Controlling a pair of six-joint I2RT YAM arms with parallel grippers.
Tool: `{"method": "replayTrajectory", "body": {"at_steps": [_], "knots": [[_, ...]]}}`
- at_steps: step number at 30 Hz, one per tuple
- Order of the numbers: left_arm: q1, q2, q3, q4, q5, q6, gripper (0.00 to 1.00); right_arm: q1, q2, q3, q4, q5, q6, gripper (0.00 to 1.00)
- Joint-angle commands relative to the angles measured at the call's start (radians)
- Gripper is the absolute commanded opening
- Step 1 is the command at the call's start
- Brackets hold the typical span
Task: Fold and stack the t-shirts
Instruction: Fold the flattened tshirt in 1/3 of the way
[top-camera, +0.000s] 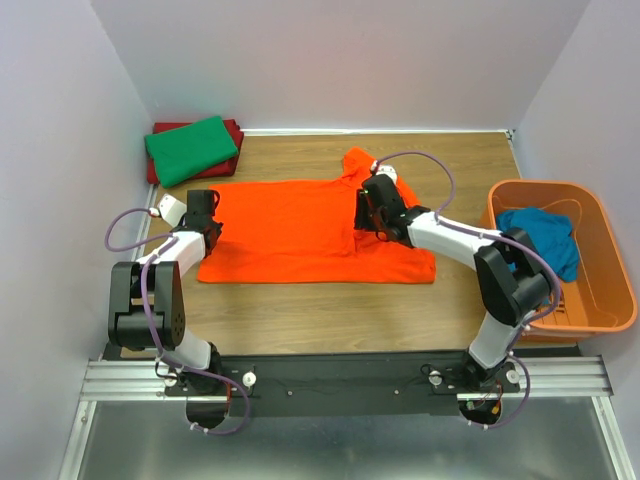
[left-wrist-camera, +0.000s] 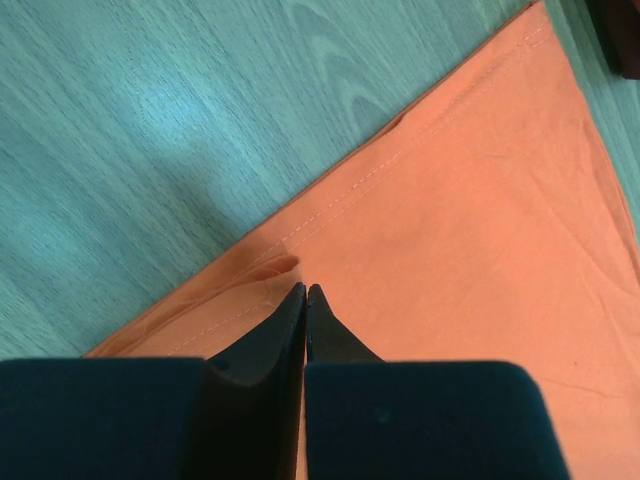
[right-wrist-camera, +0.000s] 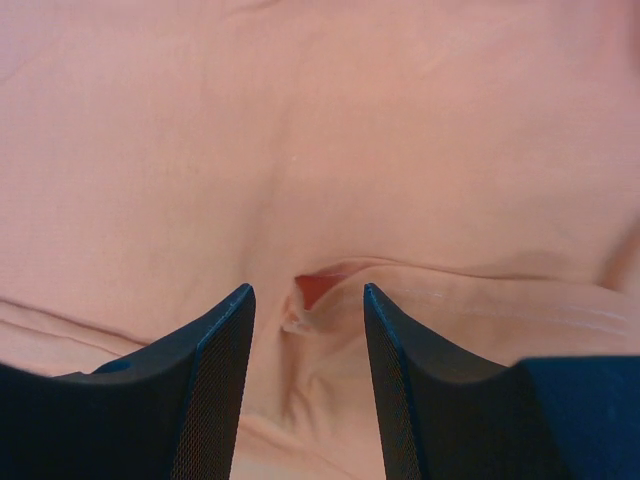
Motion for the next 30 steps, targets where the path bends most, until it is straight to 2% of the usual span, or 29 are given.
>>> {"method": "replayTrajectory", "body": {"at_steps": [1, 4, 6, 14, 20, 30], "knots": [[-0.003, -0.028, -0.013, 0.015, 0.002, 0.008, 0.09, -0.02, -0.074, -0.021, -0.081, 0.145, 0.013, 0.55], [-0.002, -0.031, -0.016, 0.015, 0.002, 0.008, 0.09, -0.078, -0.074, -0.054, -0.09, 0.129, 0.014, 0.54], [-0.002, -0.031, -0.017, 0.015, 0.0, 0.008, 0.09, -0.124, -0.082, -0.061, -0.09, 0.06, 0.013, 0.54], [-0.003, -0.028, -0.014, 0.016, 0.005, 0.005, 0.09, -0.122, -0.068, -0.015, -0.069, -0.112, -0.013, 0.53], [-0.003, -0.027, -0.011, 0.016, 0.008, 0.006, 0.09, -0.065, -0.016, 0.011, -0.069, -0.106, 0.007, 0.53], [-0.003, -0.028, -0.014, 0.016, 0.005, 0.008, 0.09, -0.039, 0.072, 0.043, -0.069, -0.086, 0.03, 0.53]]}}
